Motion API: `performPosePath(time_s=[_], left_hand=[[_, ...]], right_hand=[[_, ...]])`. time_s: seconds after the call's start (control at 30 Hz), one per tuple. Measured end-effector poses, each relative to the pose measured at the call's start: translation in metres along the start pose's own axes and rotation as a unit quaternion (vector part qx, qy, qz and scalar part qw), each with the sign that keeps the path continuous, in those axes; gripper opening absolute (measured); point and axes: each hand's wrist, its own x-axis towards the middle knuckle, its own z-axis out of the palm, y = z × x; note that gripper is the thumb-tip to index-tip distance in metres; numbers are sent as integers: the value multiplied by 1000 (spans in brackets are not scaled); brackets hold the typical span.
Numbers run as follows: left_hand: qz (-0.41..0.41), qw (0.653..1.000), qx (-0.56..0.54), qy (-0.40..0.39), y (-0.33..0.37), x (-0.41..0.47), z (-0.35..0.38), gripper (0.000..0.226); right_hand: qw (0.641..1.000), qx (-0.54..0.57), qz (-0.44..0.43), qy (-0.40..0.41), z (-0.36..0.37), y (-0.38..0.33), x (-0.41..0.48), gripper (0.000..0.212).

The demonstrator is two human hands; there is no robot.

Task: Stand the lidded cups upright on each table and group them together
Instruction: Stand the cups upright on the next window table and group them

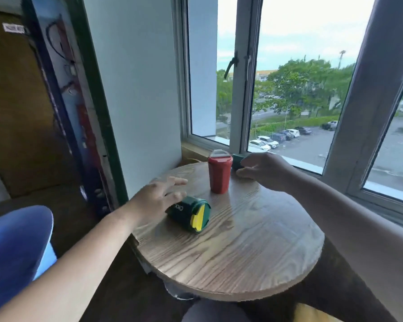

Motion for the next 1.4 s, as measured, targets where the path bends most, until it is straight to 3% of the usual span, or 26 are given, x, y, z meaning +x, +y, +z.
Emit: performPosePath(time_s=[0.1,0.17,0.27,0.47,0.63,0.7,0.8,0.93,1.13,1.4], left_hand=[[50,990,79,-106,-24,29,-7,71],[89,973,137,-161,-33,41,-8,83],[122,958,143,-218,-45,55,-2,89],[218,943,179,-173,-57,73,14,99],[251,939,191,-136,-66,84,23,89],[234,957,139,-105,-66,84,25,87],[138,988,-69,-26,-60,87,35,85],[18,965,-260,23,-55,110,64,79],[-12,942,-330,59,-49,134,93,81],[0,944,-327,47,-48,142,102,78]], right_hand=[[999,-32,-4,2,17,-1,50,3],[999,-48,-9,15,26,-2,79,28],[995,-99,-27,2,35,-3,115,36],[984,-167,5,-60,48,5,147,46],[983,-164,-41,-65,48,6,142,42],[980,-175,-58,-70,46,7,141,40],[976,-193,-66,-77,44,12,147,42],[974,-203,-64,-82,44,18,155,50],[972,-208,-77,-84,44,23,158,53],[982,-152,-78,-78,38,36,166,56]])
